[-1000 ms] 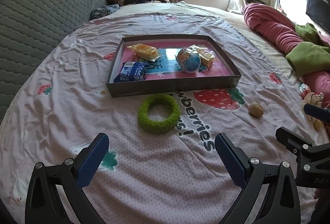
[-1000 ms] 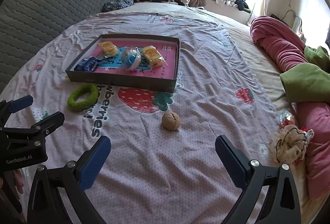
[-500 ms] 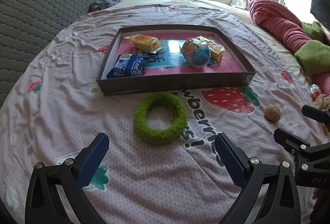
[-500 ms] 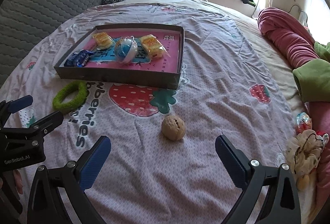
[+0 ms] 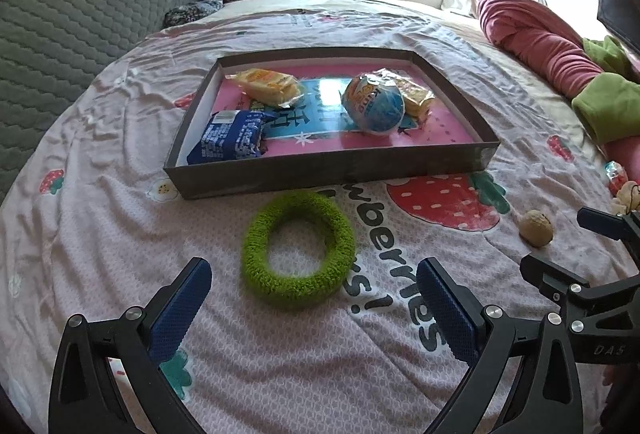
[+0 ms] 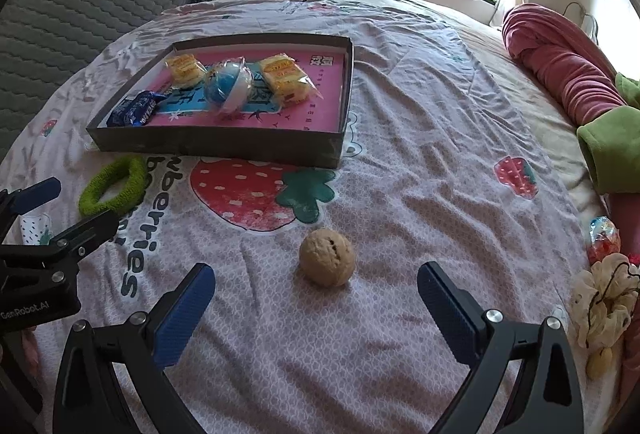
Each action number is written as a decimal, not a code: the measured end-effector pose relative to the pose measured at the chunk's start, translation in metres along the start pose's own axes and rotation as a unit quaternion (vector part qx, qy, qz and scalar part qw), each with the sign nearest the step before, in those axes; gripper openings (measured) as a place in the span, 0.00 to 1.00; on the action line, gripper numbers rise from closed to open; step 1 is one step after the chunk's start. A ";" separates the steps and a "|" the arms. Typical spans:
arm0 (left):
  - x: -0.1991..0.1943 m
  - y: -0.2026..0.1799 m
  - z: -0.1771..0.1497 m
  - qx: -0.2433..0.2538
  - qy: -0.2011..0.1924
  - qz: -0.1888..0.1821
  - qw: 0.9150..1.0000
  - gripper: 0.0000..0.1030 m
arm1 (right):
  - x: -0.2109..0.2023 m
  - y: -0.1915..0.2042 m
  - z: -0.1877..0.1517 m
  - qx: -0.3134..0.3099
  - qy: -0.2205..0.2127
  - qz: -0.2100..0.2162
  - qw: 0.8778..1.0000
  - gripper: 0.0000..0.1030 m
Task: Organize objects
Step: 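Move the left tool to the green ring while the right tool approaches the brown ball, then close the left gripper on the green ring while the right gripper closes on the ball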
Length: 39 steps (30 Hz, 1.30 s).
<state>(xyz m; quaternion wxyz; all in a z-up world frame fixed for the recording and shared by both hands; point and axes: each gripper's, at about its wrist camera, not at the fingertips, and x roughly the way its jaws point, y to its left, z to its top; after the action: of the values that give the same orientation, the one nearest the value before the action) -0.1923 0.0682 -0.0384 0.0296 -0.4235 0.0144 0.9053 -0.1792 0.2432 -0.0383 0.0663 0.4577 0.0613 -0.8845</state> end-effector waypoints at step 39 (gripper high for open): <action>0.025 0.007 -0.003 -0.004 0.028 -0.016 0.999 0.40 | 0.031 -0.001 0.005 0.019 0.020 0.040 0.999 0.46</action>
<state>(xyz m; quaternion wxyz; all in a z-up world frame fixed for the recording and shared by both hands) -0.2071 0.0618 -0.0596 0.0422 -0.4487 0.0045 0.8927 -0.2010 0.2418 -0.0604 0.0914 0.4790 0.0271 -0.8726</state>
